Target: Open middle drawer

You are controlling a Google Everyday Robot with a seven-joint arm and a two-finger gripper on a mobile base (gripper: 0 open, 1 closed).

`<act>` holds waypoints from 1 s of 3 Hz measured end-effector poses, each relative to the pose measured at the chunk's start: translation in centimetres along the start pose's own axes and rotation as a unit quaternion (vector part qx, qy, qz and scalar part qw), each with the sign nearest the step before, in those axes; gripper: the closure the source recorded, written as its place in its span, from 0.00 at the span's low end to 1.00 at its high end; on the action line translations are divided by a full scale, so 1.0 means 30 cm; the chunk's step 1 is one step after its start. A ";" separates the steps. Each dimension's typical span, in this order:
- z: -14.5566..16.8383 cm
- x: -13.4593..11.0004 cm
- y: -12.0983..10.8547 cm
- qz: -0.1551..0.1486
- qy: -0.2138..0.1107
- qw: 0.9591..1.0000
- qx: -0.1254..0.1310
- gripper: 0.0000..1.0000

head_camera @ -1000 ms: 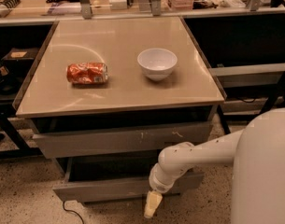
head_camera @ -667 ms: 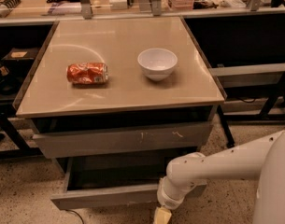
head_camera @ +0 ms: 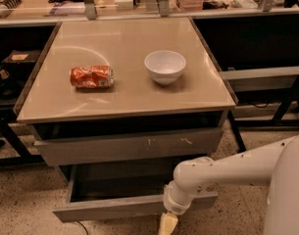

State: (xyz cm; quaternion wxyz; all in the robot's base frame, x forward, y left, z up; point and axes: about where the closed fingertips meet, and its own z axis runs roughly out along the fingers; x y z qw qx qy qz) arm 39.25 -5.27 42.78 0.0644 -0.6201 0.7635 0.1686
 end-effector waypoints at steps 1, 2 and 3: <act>0.000 -0.016 -0.027 -0.011 -0.005 1.000 0.001 0.00; 0.032 -0.021 -0.048 -0.019 -0.002 1.000 -0.008 0.00; 0.071 -0.008 -0.047 -0.017 0.002 1.000 -0.023 0.00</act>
Offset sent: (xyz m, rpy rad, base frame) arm 0.0223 0.0105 -0.0204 0.0120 0.0161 0.0641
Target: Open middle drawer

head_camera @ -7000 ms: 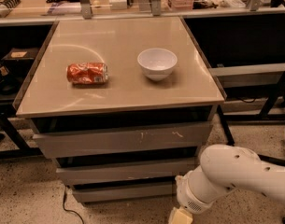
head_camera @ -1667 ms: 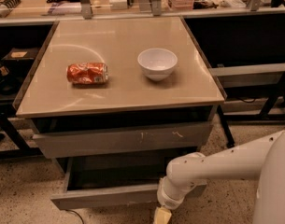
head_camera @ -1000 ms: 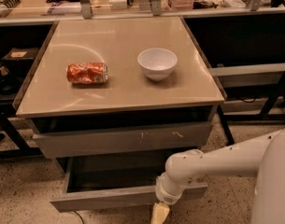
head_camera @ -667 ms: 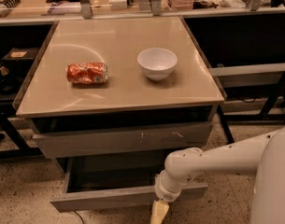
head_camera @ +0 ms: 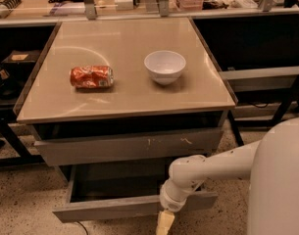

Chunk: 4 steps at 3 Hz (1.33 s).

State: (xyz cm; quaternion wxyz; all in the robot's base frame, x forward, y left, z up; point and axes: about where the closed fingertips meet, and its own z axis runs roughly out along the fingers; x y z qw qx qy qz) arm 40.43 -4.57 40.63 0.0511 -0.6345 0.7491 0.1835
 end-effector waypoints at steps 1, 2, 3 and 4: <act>0.009 0.038 0.033 0.013 0.011 1.000 -0.013 0.00; -0.037 0.069 0.082 0.028 0.023 0.999 -0.022 0.00; -0.083 0.091 0.132 0.038 0.025 0.999 -0.029 0.00; -0.116 0.133 0.193 0.055 0.023 0.997 -0.038 0.00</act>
Offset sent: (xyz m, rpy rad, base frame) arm -0.0391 -0.0343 0.0287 -0.0732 0.0940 -0.0523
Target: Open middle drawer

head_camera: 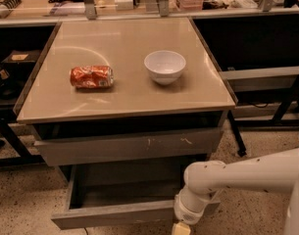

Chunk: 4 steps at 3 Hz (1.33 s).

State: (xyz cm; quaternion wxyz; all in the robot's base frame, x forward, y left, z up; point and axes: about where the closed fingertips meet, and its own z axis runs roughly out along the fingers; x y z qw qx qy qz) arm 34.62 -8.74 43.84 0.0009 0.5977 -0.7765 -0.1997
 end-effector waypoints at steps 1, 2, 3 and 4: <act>-0.022 0.042 0.043 0.013 -0.001 1.000 -0.006 0.00; -0.038 0.131 0.141 0.046 -0.006 0.999 -0.021 0.00; -0.012 0.136 0.136 0.048 -0.006 0.998 -0.027 0.00; 0.024 0.177 0.164 0.059 -0.002 0.997 -0.039 0.00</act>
Offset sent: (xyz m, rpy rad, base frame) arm -0.0489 -0.0350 0.0164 0.0003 0.0684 -0.0919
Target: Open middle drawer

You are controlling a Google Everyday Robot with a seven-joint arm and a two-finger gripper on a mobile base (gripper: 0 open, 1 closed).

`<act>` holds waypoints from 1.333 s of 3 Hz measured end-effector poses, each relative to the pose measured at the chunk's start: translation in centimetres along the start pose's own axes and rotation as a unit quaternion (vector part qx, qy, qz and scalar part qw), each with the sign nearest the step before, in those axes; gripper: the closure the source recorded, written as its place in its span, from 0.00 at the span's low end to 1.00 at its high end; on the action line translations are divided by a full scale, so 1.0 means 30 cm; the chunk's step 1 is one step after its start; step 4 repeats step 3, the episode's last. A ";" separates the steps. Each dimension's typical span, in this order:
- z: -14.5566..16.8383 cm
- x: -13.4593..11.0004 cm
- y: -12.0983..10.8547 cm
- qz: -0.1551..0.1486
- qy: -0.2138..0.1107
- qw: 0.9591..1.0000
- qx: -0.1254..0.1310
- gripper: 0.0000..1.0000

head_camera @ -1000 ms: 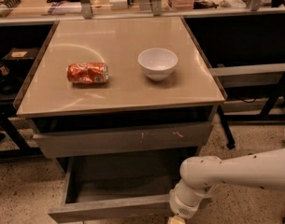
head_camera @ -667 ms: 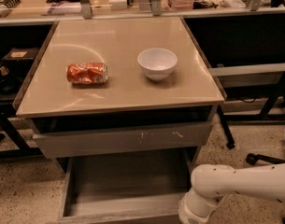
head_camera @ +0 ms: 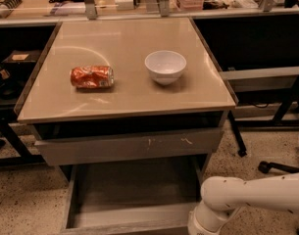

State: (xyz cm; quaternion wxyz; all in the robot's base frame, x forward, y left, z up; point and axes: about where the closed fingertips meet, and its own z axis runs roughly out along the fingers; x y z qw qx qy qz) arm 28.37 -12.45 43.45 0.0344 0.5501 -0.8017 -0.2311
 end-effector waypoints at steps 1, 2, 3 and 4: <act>-0.010 0.001 0.008 0.001 0.000 1.000 -0.001 0.00; -0.031 0.044 0.053 0.024 -0.002 1.000 0.001 0.00; -0.031 0.044 0.053 0.024 -0.002 1.000 0.001 0.00; -0.031 0.044 0.053 0.024 -0.002 1.000 0.001 0.00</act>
Offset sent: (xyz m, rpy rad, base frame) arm -0.1189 -0.0664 0.0270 -0.0718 0.1071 -0.1689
